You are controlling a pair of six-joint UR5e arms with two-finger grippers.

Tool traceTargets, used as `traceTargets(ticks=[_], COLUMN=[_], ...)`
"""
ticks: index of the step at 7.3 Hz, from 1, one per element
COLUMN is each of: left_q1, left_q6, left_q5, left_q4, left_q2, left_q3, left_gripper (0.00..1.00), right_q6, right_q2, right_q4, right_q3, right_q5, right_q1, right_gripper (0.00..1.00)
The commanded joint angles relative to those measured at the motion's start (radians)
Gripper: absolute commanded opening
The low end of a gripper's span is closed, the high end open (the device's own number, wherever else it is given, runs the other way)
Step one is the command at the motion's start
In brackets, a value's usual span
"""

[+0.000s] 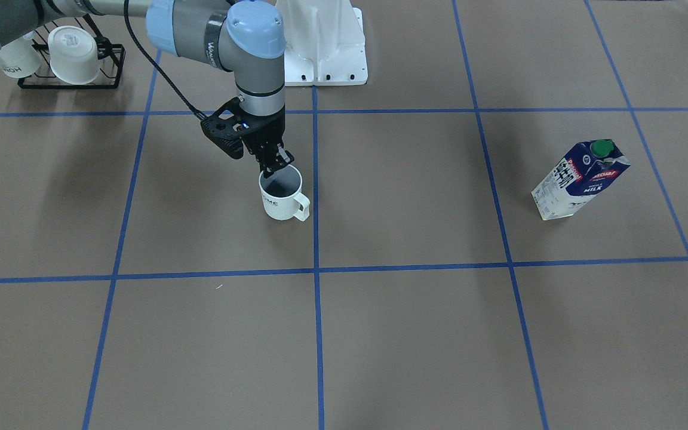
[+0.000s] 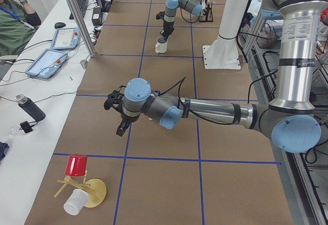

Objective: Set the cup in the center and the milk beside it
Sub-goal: 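Carry the white mug with the right gripper to the grid center, then open the right gripper and withdraw it from the mug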

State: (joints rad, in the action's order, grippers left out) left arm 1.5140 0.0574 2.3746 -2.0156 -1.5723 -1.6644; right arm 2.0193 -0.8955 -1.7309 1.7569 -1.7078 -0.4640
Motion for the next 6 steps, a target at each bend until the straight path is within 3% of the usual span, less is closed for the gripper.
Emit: traceTargets(ticks=[1, 3, 5, 6], left_q1=[0.000, 0.000, -0.003, -0.044], left_q6=[0.001, 0.050, 0.353, 0.513], left_q5=[0.000, 0.002, 0.009, 0.006], left_q4=[0.000, 0.000, -0.024, -0.043], left_q2=[0.000, -0.002, -0.003, 0.000], left_q3=[0.000, -0.011, -0.059, -0.093], left_gripper=[0.99, 0.99, 0.99, 0.99], right_q6=[-0.048, -0.240, -0.516, -0.716], right_q2=[0.003, -0.002, -0.055, -0.107], right_q4=[-0.009, -0.144, -0.167, -0.164], right_q3=[0.054, 0.236, 0.269, 0.268], right_q5=[0.016, -0.037, -0.242, -0.304], right_q1=[-0.019, -0.094, -0.296, -0.396], right_gripper=[1.00, 1.00, 1.00, 1.00])
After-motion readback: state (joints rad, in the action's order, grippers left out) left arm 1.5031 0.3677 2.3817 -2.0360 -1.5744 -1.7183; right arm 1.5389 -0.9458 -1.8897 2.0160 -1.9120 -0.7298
